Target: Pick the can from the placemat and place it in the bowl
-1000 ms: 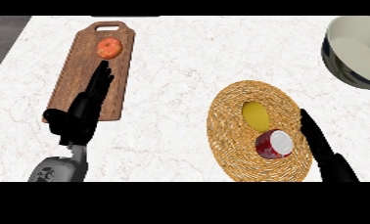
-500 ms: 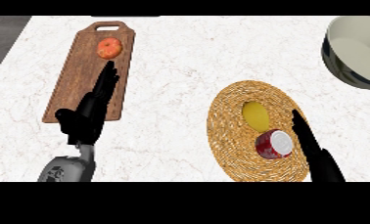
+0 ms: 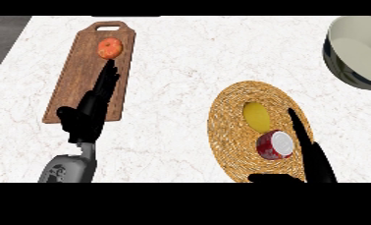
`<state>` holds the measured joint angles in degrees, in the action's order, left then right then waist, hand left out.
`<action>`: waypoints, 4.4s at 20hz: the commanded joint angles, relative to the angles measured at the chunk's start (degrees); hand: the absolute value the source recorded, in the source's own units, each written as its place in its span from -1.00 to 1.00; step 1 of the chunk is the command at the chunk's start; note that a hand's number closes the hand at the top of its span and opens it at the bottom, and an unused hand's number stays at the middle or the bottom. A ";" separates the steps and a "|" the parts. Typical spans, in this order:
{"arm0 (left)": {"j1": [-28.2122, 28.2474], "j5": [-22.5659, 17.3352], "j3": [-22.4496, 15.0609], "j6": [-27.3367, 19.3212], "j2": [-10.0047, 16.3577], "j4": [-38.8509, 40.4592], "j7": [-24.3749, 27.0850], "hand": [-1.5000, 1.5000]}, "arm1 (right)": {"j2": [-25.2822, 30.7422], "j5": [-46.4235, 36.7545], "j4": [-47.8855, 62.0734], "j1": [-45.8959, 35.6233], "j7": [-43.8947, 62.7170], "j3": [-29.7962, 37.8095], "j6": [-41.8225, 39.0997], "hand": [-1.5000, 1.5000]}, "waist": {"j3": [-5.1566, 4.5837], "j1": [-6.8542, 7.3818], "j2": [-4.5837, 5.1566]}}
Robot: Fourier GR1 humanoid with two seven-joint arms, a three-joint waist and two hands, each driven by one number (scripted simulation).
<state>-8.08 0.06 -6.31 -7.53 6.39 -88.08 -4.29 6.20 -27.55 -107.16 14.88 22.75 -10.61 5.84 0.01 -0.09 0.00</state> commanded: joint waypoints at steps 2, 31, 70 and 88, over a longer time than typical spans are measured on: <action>2.52 -0.90 1.41 2.37 1.17 -4.37 -1.67 0.00 | -1.91 -0.27 6.27 1.65 -5.66 -1.37 1.81 -1.00 | 0.00 0.10 -0.05; -1.33 3.37 1.67 0.34 -3.60 2.13 0.60 0.00 | 5.08 9.66 0.43 -21.62 -15.62 9.53 -8.55 1.00 | -0.04 -0.42 -0.08; 3.64 5.05 -1.23 2.30 -4.97 -5.36 -1.21 0.00 | 34.60 -10.03 50.63 -57.80 -15.78 26.46 -4.88 1.00 | 0.08 1.76 0.45; -1.72 3.34 3.08 4.64 -2.90 1.11 1.28 0.00 | 38.02 -8.97 89.57 -64.39 -34.66 33.00 -4.04 -1.00 | 0.17 2.45 0.90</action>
<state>-10.65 2.56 -2.64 -2.73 3.54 -86.55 -3.98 43.99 -38.34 -22.95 -49.00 -9.26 20.83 5.75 0.15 2.10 0.95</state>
